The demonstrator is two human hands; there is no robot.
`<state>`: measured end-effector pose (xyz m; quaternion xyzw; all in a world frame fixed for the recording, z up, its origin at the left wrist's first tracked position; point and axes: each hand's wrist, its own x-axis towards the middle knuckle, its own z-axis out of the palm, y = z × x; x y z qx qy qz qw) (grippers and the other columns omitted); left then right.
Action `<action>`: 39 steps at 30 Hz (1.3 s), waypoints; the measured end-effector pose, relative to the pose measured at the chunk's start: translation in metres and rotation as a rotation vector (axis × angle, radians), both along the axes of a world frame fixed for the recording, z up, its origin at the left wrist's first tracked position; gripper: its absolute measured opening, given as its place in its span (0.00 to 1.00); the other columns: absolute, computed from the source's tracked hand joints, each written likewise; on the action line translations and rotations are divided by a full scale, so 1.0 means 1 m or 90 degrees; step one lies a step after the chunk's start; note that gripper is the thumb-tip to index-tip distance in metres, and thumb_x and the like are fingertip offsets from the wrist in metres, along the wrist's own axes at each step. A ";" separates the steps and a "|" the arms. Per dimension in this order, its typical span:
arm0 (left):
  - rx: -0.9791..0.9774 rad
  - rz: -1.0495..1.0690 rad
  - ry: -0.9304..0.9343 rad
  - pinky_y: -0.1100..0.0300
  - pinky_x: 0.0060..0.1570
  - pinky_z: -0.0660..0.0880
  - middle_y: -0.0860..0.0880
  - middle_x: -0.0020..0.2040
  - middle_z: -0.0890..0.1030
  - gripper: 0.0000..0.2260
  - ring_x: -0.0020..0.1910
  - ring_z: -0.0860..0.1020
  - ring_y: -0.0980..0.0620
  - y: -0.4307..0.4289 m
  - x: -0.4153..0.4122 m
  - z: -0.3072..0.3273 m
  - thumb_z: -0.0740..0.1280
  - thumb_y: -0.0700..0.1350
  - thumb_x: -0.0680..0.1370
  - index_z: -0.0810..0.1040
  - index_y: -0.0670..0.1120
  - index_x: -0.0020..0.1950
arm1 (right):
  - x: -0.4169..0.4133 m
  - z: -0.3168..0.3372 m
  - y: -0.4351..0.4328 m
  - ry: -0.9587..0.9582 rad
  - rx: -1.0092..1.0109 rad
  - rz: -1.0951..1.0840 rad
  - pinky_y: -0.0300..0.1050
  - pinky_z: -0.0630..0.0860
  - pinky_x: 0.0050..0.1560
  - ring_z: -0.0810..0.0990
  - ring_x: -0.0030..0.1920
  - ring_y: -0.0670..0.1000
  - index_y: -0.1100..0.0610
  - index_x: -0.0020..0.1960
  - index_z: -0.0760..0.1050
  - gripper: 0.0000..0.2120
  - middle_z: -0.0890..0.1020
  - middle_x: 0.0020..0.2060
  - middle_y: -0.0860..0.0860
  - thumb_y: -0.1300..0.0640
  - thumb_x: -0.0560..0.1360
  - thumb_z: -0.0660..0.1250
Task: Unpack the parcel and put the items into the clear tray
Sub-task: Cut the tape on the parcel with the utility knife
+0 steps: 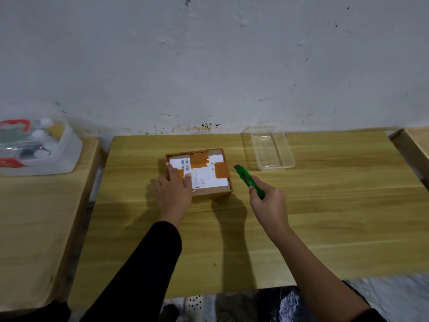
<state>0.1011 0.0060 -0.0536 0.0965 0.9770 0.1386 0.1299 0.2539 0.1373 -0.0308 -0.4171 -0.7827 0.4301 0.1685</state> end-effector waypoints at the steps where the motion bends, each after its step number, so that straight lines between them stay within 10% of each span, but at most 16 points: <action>1: 0.019 0.005 -0.002 0.48 0.62 0.63 0.38 0.68 0.65 0.30 0.65 0.64 0.40 -0.002 0.009 -0.003 0.49 0.60 0.79 0.46 0.48 0.77 | 0.000 0.000 -0.001 -0.004 0.001 0.004 0.40 0.67 0.24 0.71 0.25 0.47 0.54 0.65 0.73 0.17 0.83 0.38 0.55 0.60 0.76 0.63; 21: 0.276 0.071 -0.089 0.50 0.55 0.74 0.42 0.69 0.63 0.32 0.64 0.69 0.43 -0.006 0.033 -0.029 0.54 0.59 0.79 0.38 0.53 0.76 | -0.028 0.008 0.009 -0.036 0.106 0.094 0.37 0.65 0.26 0.69 0.25 0.45 0.55 0.66 0.71 0.18 0.81 0.34 0.55 0.59 0.76 0.62; 30: 0.296 0.080 -0.099 0.50 0.56 0.72 0.42 0.71 0.60 0.32 0.66 0.68 0.43 -0.004 0.035 -0.028 0.54 0.57 0.80 0.38 0.53 0.76 | -0.030 0.015 0.001 -0.109 0.192 0.135 0.51 0.80 0.35 0.79 0.35 0.57 0.54 0.65 0.73 0.18 0.82 0.38 0.59 0.59 0.76 0.61; 39: 0.263 0.127 -0.084 0.45 0.56 0.75 0.42 0.69 0.64 0.31 0.63 0.70 0.42 0.001 0.036 -0.028 0.53 0.60 0.79 0.38 0.55 0.75 | -0.036 0.027 0.006 -0.249 0.279 0.204 0.40 0.65 0.28 0.73 0.32 0.55 0.55 0.62 0.74 0.16 0.71 0.29 0.52 0.59 0.76 0.57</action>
